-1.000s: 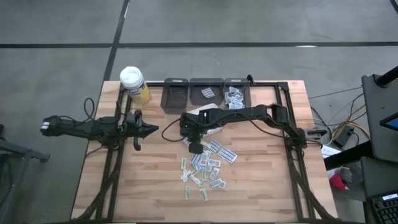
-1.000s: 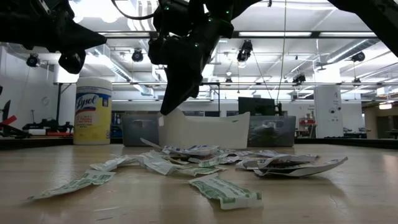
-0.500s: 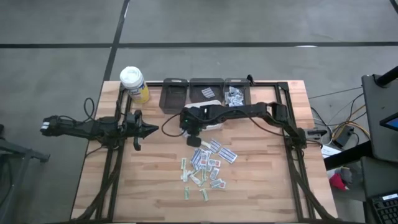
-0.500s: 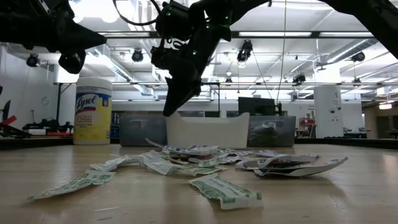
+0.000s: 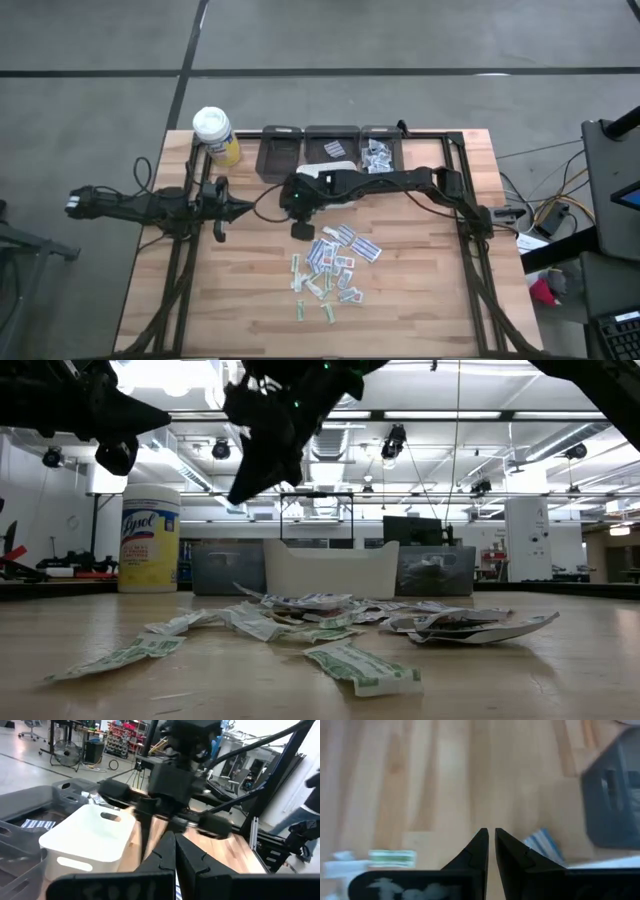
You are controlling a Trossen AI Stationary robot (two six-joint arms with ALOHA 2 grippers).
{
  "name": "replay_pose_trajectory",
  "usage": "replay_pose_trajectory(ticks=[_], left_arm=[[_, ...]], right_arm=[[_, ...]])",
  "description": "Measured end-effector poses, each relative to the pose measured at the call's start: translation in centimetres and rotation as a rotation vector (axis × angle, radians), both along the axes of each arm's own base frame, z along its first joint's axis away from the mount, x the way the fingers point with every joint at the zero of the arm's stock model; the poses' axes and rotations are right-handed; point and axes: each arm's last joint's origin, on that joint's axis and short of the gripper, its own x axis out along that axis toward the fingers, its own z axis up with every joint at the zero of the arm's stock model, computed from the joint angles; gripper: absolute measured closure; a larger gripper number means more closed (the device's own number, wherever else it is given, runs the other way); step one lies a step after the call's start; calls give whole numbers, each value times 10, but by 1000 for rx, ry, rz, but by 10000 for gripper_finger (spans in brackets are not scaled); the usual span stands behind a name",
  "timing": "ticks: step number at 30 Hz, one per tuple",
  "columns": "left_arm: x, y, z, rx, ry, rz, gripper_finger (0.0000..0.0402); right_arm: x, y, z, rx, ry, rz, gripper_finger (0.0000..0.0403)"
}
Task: Pick & Place First Aid Supplies
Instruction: Put the blue bandage pack into the middle black bin
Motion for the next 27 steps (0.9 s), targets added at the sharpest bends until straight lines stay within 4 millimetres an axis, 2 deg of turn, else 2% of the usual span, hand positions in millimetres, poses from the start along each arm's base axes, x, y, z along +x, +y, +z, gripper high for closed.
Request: replay_pose_trajectory(ticks=[4, 7, 13, 17, 21, 23, 27], left_arm=[[-5, 1, 8, 56, 3, -3, 402], [-13, 2, 19, 111, 8, -4, 402], [-37, 5, 35, 145, 17, -2, 402], [-47, 6, 34, 139, 0, -11, 402], [-52, 6, 29, 140, 20, -33, 402], [-52, 6, 28, 143, 29, -35, 402], [-51, 6, 27, 153, 49, -40, 402]], right_arm=[[-1, 10, 1, 54, 23, -42, 368], [0, 17, -6, 94, 51, -85, 356], [18, 26, -25, 157, 84, -107, 315], [34, 25, -22, 148, 78, -115, 286], [43, 19, -33, 125, 156, -161, 261], [45, 13, -42, 147, 163, -207, 253], [44, 4, -47, 173, 190, -263, 246]])
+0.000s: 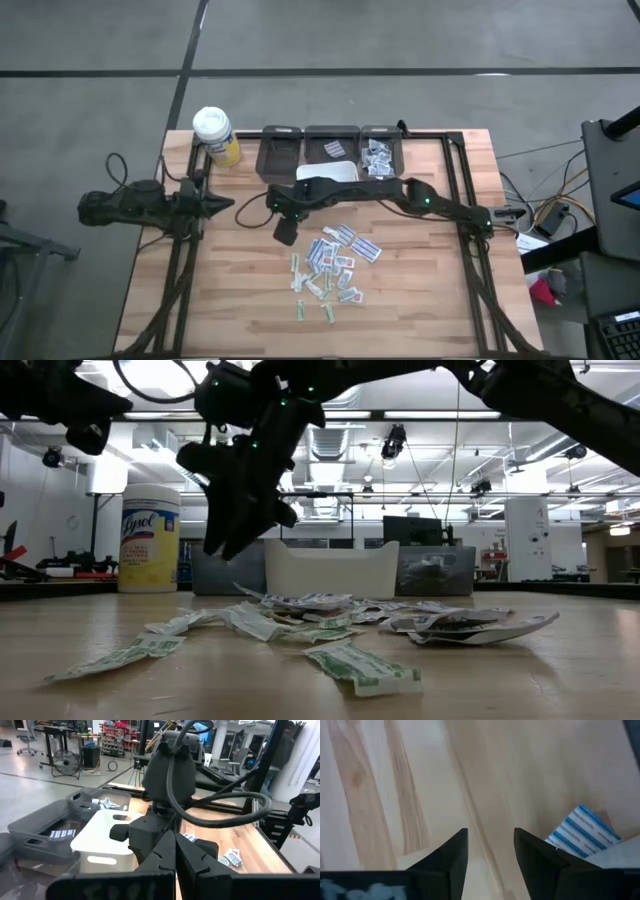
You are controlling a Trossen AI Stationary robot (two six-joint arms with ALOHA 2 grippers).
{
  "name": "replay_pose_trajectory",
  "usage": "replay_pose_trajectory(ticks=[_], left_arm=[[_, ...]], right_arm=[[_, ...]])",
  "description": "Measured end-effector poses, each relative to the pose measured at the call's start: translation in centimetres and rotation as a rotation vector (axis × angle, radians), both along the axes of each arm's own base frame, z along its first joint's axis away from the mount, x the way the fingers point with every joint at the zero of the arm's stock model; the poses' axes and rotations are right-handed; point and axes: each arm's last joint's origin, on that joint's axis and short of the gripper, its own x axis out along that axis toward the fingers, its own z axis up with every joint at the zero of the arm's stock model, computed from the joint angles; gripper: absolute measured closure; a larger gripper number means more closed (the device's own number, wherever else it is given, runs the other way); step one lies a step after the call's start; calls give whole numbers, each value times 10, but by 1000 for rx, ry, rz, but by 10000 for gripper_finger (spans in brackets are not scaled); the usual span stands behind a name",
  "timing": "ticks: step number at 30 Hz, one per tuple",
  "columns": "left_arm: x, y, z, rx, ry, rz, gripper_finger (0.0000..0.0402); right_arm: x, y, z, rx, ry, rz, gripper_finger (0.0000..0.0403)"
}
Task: Pick & Place First Aid Supplies
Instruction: Put the blue bandage pack into the middle black bin
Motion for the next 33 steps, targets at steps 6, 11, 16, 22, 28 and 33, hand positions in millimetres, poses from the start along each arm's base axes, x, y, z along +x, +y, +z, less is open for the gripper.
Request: replay_pose_trajectory(ticks=[6, 11, 16, 22, 28, 33], left_arm=[[3, 0, -3, 16, 24, -4, 402], [3, 0, -4, 28, 25, -5, 402], [3, 0, -6, 33, 53, -6, 402], [3, -1, -10, 36, 86, -8, 402], [15, -2, -10, 40, 135, -9, 402], [41, -6, -12, 50, 203, -15, 402]], right_arm=[[-2, -7, -3, -57, 27, -41, 259], [-2, -10, -4, -64, 32, -54, 273], [-1, -2, -1, -29, 17, -12, 284], [-11, 7, 42, 64, -64, 116, 319], [-42, 8, 96, -50, -48, 178, 366], [-69, 9, 131, -211, 0, 245, 392]])
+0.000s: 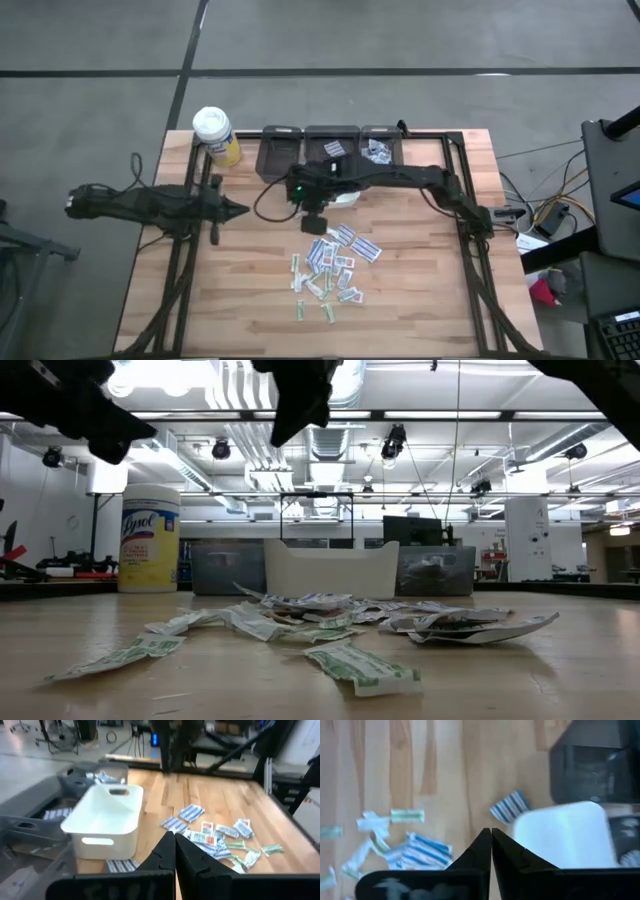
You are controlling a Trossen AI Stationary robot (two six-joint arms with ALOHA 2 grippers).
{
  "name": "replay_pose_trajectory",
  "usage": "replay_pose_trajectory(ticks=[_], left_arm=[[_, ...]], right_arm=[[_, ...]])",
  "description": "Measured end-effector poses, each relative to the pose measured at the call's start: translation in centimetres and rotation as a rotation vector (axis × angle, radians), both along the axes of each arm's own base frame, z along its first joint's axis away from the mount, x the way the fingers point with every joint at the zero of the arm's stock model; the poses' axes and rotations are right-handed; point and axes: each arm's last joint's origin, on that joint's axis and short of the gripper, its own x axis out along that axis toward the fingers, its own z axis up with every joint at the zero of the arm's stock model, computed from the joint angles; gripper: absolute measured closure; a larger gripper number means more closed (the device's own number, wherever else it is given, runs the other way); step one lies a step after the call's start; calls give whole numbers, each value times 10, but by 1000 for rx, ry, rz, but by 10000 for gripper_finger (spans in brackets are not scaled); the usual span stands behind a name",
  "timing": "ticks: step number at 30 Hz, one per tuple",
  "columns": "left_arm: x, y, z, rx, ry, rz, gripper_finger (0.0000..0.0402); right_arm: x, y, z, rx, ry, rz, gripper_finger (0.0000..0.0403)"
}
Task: Pick & Place First Aid Supplies
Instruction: Put the blue bandage pack into the middle black bin
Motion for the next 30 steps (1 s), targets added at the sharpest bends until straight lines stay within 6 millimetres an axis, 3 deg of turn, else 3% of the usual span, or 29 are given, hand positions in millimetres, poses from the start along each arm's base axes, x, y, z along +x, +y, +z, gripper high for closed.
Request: replay_pose_trajectory(ticks=[13, 23, 30], left_arm=[[76, -5, -6, 41, 271, 68, 402], [137, 15, -8, -207, 385, 272, 402], [154, 21, -31, -456, 491, 457, 401]], right_arm=[[-51, -30, 53, -78, -27, 57, 394], [-136, -42, 75, -115, -199, 5, 394], [-198, -36, 68, -140, -346, -19, 394]])
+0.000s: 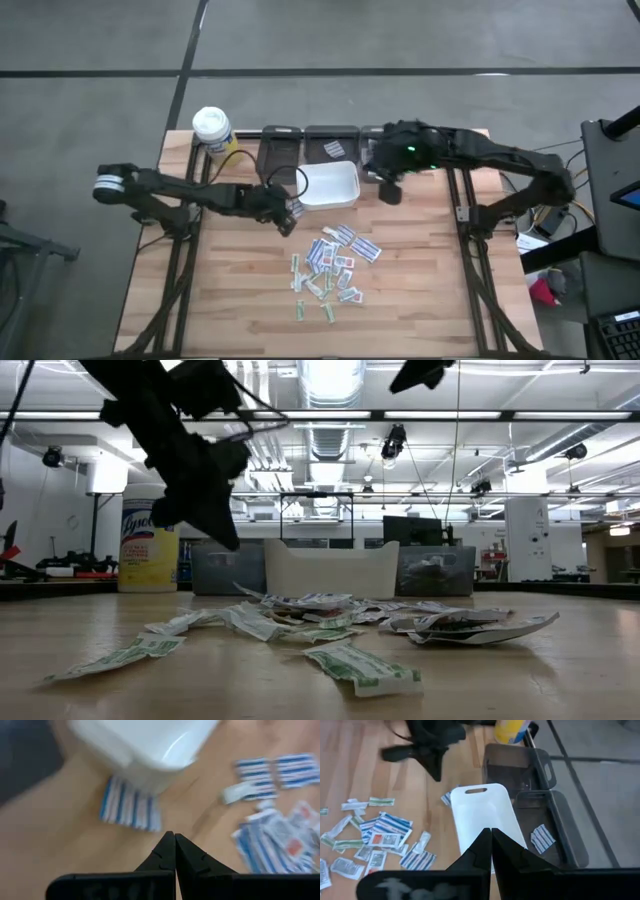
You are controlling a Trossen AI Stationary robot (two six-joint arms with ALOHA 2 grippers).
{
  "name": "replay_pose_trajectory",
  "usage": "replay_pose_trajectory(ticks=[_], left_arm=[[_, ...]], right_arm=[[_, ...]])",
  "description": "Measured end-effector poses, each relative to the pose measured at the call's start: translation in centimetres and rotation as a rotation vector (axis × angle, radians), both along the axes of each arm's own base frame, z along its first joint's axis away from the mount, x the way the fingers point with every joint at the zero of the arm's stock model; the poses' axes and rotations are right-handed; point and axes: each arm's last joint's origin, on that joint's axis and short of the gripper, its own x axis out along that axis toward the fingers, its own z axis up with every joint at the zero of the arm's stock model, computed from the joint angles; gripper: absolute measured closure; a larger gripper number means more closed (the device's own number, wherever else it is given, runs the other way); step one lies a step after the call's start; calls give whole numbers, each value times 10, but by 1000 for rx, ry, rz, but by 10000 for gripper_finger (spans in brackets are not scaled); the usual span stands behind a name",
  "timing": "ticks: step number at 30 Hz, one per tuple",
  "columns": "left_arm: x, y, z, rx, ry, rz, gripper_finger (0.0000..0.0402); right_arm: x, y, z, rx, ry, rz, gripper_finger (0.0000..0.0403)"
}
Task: Pick & Place First Aid Supplies
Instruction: Put the blue bandage pack into the middle black bin
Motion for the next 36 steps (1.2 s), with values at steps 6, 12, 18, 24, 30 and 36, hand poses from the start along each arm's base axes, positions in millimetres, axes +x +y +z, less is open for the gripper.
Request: replay_pose_trajectory(ticks=[6, 12, 18, 24, 30, 36], left_arm=[[7, 0, -7, -148, -47, 129, 384], [8, 4, -10, -228, -73, 247, 335], [6, 12, -13, -241, -80, 347, 294], [7, 19, -19, -220, -90, 454, 284], [15, 25, -33, -240, -50, 524, 284], [28, 32, -46, -235, 0, 544, 284]], right_arm=[[-36, 5, -8, -21, -74, -18, 394], [-54, 8, -13, -33, -94, -12, 394], [-59, 9, -12, -58, -97, 6, 394], [-59, 9, -12, -88, -90, 31, 394], [-59, 9, -12, -97, -88, 41, 394], [-59, 9, -12, -97, -87, 42, 394]])
